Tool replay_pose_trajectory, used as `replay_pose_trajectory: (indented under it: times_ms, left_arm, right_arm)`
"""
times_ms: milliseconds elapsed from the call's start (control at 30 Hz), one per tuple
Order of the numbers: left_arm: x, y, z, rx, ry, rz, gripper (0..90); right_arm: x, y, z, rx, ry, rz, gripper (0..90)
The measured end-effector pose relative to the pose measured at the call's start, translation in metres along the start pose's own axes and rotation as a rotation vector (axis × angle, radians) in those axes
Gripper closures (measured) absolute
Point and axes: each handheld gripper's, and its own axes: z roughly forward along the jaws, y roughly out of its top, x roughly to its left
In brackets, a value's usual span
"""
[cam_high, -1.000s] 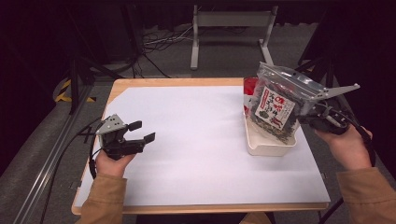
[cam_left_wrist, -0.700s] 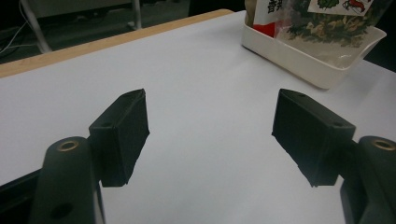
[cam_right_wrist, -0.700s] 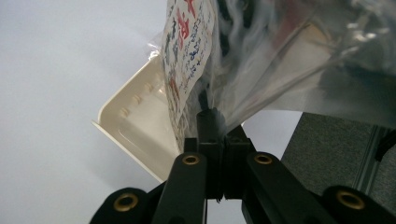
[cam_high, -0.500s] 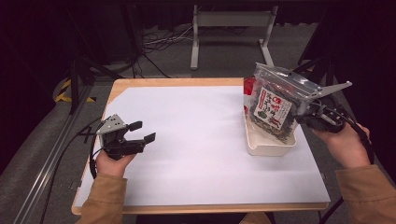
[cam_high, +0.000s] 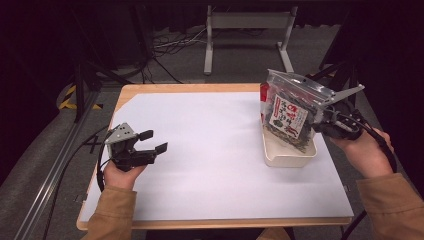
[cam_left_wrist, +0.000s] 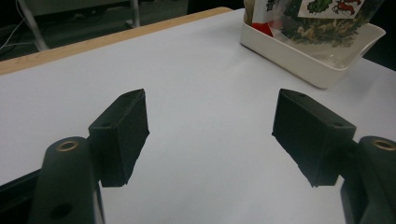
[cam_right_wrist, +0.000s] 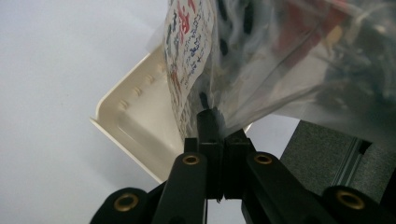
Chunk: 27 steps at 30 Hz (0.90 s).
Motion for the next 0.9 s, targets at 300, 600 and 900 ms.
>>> replay_pose_trajectory:
  times_ms: [300,600,900]
  left_arm:
    - [0.000,0.000,0.000,0.000,0.000,0.003,27.1]
    - [-0.001,0.001,0.000,0.002,0.000,0.004,27.0]
    - [-0.001,0.001,0.002,0.004,-0.005,0.006,26.7]
  right_arm:
    - [-0.001,-0.001,0.014,0.046,0.011,0.006,88.8]
    - [-0.005,-0.017,0.029,0.054,0.011,0.039,88.6]
    - [-0.013,-0.032,0.026,-0.052,0.083,0.105,81.2]
